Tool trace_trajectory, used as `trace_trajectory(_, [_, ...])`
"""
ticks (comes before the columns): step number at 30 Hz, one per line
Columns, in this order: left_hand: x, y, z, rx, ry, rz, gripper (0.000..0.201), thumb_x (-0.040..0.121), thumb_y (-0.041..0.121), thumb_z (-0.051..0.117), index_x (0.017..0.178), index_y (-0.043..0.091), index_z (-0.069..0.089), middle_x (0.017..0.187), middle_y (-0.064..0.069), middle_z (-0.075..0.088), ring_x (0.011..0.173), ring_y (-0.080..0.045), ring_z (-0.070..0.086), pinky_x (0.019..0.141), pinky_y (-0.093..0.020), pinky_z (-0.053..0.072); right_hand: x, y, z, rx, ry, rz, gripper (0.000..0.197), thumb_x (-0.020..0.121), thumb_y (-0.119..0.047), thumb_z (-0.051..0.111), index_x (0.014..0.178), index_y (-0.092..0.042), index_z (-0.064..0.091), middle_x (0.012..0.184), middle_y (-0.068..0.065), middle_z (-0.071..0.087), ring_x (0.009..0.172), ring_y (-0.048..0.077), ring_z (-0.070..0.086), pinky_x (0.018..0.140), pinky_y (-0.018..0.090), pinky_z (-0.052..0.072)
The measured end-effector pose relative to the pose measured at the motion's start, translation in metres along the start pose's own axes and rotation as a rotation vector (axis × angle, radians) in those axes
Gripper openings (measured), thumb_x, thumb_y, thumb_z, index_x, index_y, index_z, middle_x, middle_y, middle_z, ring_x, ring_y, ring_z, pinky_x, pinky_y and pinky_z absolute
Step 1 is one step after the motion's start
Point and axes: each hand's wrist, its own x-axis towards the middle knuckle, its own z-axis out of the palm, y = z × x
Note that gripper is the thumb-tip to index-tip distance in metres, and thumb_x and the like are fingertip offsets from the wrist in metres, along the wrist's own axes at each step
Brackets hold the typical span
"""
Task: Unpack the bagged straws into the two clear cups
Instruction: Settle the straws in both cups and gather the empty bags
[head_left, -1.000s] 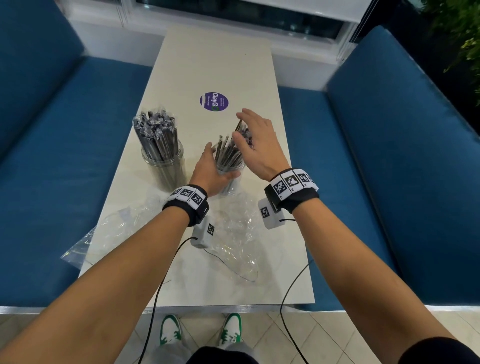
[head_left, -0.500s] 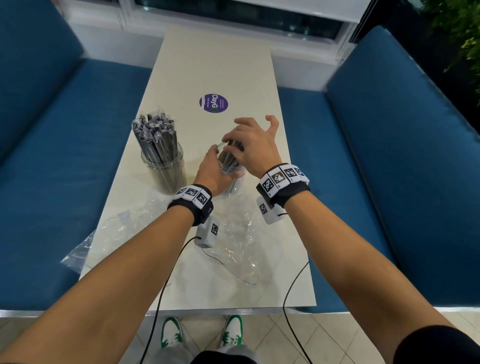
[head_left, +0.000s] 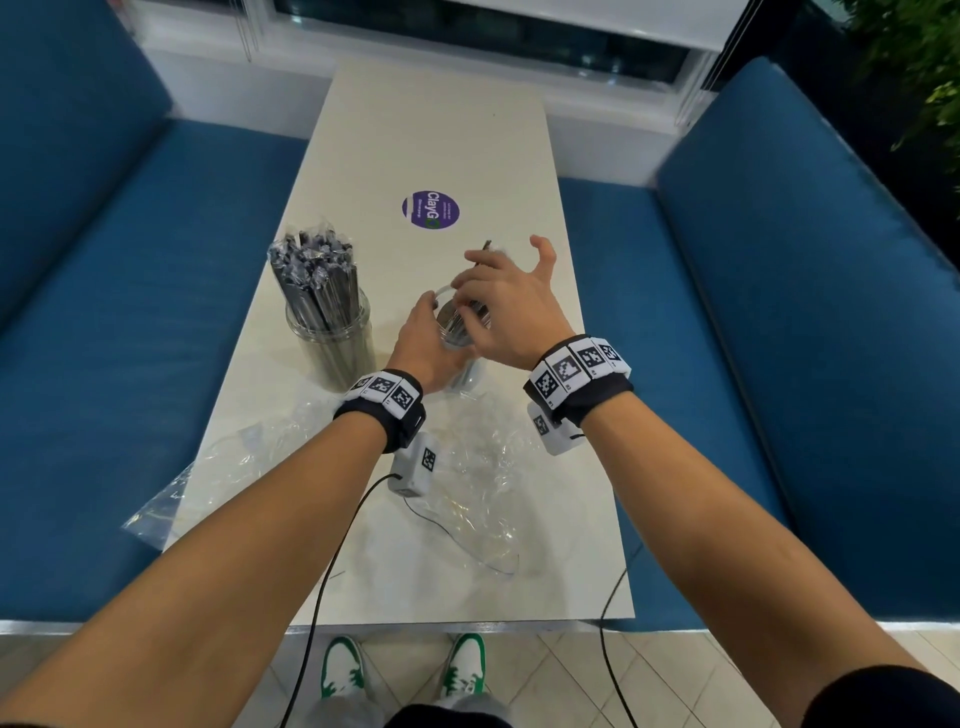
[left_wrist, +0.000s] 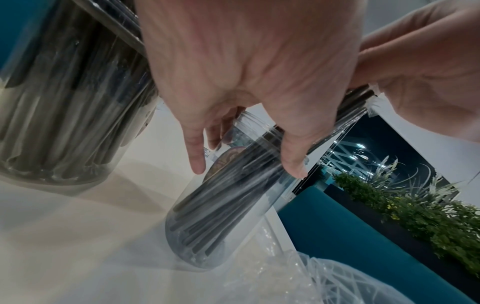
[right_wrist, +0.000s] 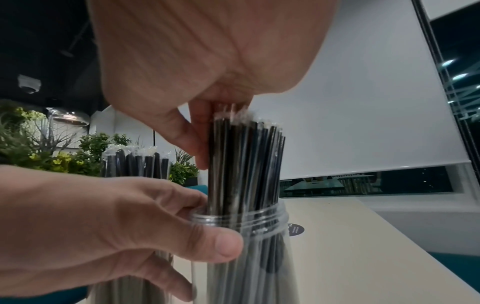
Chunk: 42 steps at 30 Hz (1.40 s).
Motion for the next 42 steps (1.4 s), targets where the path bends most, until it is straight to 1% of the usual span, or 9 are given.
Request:
trace_trajectory(4, [-0.002, 0.001, -0.001, -0.015, -0.017, -0.007, 0.103, 0.078, 0.039, 0.091, 0.159, 0.012, 0.033, 0.149, -0.014, 0.056, 0.133, -0.035, 0.059, 0.107, -0.046, 0.051, 0.0, -0.001, -0.002, 0.07, 0.069, 0.0, 0.022, 0.09, -0.038, 0.057, 0.097, -0.034, 0.077, 0.132, -0.019, 0.068, 0.145, 0.009, 0.045, 0.118, 0.061, 0.009])
trace_trajectory(7, [-0.003, 0.0, -0.001, -0.011, -0.014, 0.017, 0.119, 0.063, 0.062, 0.084, 0.158, 0.011, 0.033, 0.152, -0.014, 0.054, 0.137, -0.036, 0.056, 0.112, -0.053, 0.05, 0.0, -0.003, -0.003, 0.179, 0.149, 0.02, 0.022, 0.091, -0.037, 0.057, 0.102, -0.033, 0.076, 0.132, -0.019, 0.068, 0.143, 0.008, 0.046, 0.119, 0.057, 0.012])
trace_trajectory(14, [-0.004, 0.0, -0.002, -0.008, 0.029, 0.011, 0.112, 0.077, 0.045, 0.093, 0.162, 0.008, 0.03, 0.16, -0.017, 0.041, 0.15, -0.033, 0.042, 0.122, -0.049, 0.041, -0.002, 0.005, -0.003, 0.397, 0.29, 0.119, 0.025, 0.092, -0.025, 0.062, 0.114, -0.019, 0.071, 0.126, -0.003, 0.065, 0.124, 0.018, 0.049, 0.103, 0.031, 0.034])
trace_trajectory(23, [-0.012, 0.001, -0.001, 0.018, 0.039, 0.012, 0.112, 0.08, 0.047, 0.092, 0.163, 0.008, 0.029, 0.158, -0.016, 0.042, 0.149, -0.032, 0.042, 0.119, -0.041, 0.037, -0.002, 0.009, -0.001, 0.392, 0.227, 0.143, 0.021, 0.098, -0.023, 0.059, 0.111, -0.016, 0.073, 0.121, -0.001, 0.067, 0.124, 0.019, 0.051, 0.107, 0.042, 0.045])
trace_trajectory(29, [-0.031, -0.007, -0.015, 0.102, 0.031, 0.04, 0.106, 0.09, 0.045, 0.084, 0.168, 0.01, 0.021, 0.167, -0.014, 0.034, 0.154, -0.028, 0.037, 0.125, -0.04, 0.034, 0.001, -0.002, -0.014, 0.402, 0.303, 0.147, 0.019, 0.096, -0.022, 0.061, 0.11, -0.018, 0.073, 0.121, -0.002, 0.068, 0.122, 0.021, 0.052, 0.104, 0.037, 0.04])
trace_trajectory(32, [-0.049, -0.013, -0.029, 0.066, 0.107, 0.098, 0.078, 0.095, 0.036, 0.08, 0.159, 0.01, 0.042, 0.153, -0.009, 0.053, 0.135, -0.022, 0.057, 0.116, -0.041, 0.047, 0.008, -0.018, -0.024, 0.434, 0.371, 0.14, 0.018, 0.094, -0.017, 0.061, 0.107, -0.018, 0.074, 0.118, 0.0, 0.067, 0.118, 0.023, 0.053, 0.101, 0.038, 0.041])
trace_trajectory(36, [-0.071, -0.022, -0.061, 0.006, 0.259, 0.162, 0.025, 0.1, 0.038, 0.068, 0.111, 0.018, 0.077, 0.098, 0.007, 0.078, 0.087, -0.013, 0.074, 0.087, -0.041, 0.063, 0.027, -0.051, -0.041, 0.496, 0.462, 0.101, 0.018, 0.091, -0.011, 0.062, 0.099, -0.019, 0.075, 0.109, 0.002, 0.067, 0.11, 0.024, 0.054, 0.095, 0.041, 0.045])
trace_trajectory(40, [-0.083, -0.035, -0.1, 0.077, 0.48, 0.089, 0.042, 0.099, 0.048, 0.063, 0.068, 0.018, 0.066, 0.062, 0.008, 0.065, 0.062, -0.017, 0.062, 0.064, -0.033, 0.049, 0.054, -0.085, -0.047, 0.581, 0.417, 0.051, 0.02, 0.089, -0.012, 0.061, 0.102, -0.019, 0.075, 0.103, -0.004, 0.063, 0.102, 0.018, 0.053, 0.092, 0.039, 0.049])
trace_trajectory(42, [-0.082, -0.042, -0.116, 0.046, 0.558, 0.017, 0.037, 0.096, 0.039, 0.066, 0.067, 0.018, 0.055, 0.061, 0.006, 0.058, 0.061, -0.019, 0.054, 0.064, -0.033, 0.04, 0.067, -0.1, -0.044, 0.588, 0.32, 0.029, 0.026, 0.089, -0.017, 0.063, 0.113, -0.02, 0.072, 0.109, -0.004, 0.061, 0.105, 0.017, 0.052, 0.098, 0.041, 0.048])
